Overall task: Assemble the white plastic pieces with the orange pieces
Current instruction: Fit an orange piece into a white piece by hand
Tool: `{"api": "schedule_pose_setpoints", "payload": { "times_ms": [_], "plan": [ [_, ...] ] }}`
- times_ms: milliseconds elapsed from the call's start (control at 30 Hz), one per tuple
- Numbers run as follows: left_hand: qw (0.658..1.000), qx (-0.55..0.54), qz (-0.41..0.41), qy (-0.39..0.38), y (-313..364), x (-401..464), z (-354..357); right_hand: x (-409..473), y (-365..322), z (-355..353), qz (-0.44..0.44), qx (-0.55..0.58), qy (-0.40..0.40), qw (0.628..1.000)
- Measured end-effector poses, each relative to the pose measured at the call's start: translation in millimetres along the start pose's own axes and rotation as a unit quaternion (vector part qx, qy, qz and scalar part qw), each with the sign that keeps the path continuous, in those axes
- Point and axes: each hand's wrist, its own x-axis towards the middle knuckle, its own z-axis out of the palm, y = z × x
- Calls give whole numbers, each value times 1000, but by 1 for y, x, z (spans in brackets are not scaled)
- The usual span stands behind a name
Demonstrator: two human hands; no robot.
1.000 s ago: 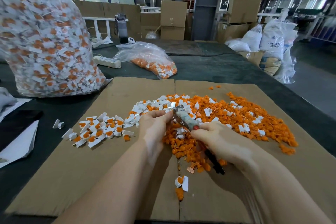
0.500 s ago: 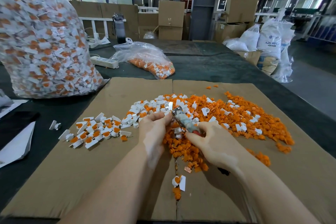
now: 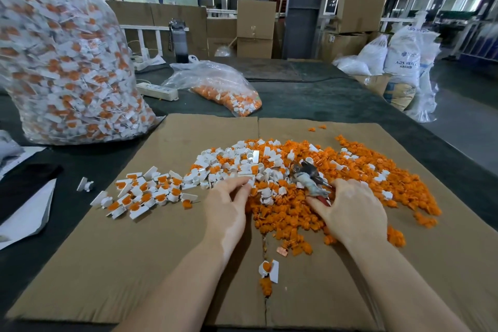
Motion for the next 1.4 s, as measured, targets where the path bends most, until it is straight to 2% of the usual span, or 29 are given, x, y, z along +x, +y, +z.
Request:
{"api": "schedule_pose_setpoints", "payload": {
  "times_ms": [133,200,267,333,467,633,733,967,1400],
  "plan": [
    [1000,4,8,11,-4,1,4,-2,1,3,3,-76,0,997],
    [1000,-2,10,5,-5,2,4,-4,-5,1,-15,-69,25,997],
    [1000,-10,10,1,-6,2,4,-6,-17,1,-71,34,52,996],
    [1000,-22,6,-2,-5,2,2,-13,-35,2,-161,157,90,970],
    [998,-38,22,-34,-5,2,-1,-23,-57,8,-269,244,139,921],
    [994,-77,13,-78,-5,-1,-3,-21,-56,13,-244,277,146,918],
    [991,-27,64,-115,-6,-3,-2,-23,-55,15,-236,289,154,915],
    [994,-33,53,-92,-5,-4,0,-27,-47,14,-185,319,190,910],
    [990,30,95,-104,-6,-6,1,-29,-51,16,-239,304,169,907]
  ]
}}
